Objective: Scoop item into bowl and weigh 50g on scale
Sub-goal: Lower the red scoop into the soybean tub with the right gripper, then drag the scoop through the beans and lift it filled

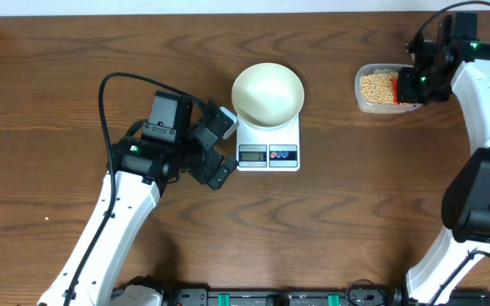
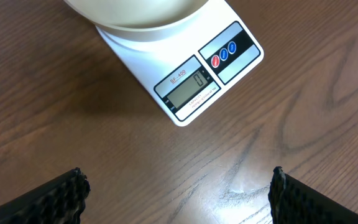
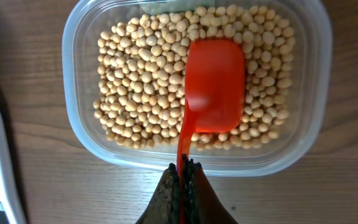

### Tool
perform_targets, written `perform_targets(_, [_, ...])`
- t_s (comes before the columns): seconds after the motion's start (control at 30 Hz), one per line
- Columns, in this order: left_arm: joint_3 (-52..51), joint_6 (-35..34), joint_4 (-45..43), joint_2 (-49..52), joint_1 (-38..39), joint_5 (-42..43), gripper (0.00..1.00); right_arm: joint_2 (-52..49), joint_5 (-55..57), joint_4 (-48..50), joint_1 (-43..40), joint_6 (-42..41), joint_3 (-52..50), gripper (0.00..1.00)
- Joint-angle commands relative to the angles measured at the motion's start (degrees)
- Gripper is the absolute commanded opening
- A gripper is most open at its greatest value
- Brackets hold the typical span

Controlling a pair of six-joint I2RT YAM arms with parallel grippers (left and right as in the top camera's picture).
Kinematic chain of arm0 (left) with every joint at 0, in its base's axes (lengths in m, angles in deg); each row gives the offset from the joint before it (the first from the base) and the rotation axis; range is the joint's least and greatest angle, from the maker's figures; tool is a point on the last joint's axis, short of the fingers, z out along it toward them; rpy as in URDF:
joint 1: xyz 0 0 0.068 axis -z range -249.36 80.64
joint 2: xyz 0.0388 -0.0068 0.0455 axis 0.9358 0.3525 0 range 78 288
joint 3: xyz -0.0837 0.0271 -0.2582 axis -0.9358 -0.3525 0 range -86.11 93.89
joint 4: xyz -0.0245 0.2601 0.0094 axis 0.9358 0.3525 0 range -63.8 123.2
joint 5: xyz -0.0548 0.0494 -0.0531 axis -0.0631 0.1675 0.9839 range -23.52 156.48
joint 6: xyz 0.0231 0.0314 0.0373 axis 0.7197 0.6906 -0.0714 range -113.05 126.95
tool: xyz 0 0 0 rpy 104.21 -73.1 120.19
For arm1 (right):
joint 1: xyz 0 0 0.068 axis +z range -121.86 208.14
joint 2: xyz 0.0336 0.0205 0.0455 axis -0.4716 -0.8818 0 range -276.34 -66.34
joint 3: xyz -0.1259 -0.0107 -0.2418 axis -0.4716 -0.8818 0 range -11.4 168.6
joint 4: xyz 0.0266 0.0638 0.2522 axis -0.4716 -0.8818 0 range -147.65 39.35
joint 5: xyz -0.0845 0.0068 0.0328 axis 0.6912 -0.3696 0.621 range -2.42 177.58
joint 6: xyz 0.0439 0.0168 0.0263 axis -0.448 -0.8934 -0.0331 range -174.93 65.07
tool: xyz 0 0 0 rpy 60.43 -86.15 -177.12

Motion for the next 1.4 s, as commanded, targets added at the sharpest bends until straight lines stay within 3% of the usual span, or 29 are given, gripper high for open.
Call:
perform_targets(0.0, [0.5,-0.5,0.0,0.2,0.1,-0.6,0.95,-3.3,-2.9,-0.9,0.4,-7.0,0.1,0.01])
perform_targets(0.37, [0.5,-0.5,0.0,0.2,0.1,-0.6,0.95,-6.4,-10.7,-0.9,-0.2,-13.1,0.1,0.01])
perform_targets(1.37, [0.5,-0.5,0.0,0.2,0.1,-0.6,0.95,-5.1,-32.7,-2.3,-15.1,-7.8,0.2,0.01])
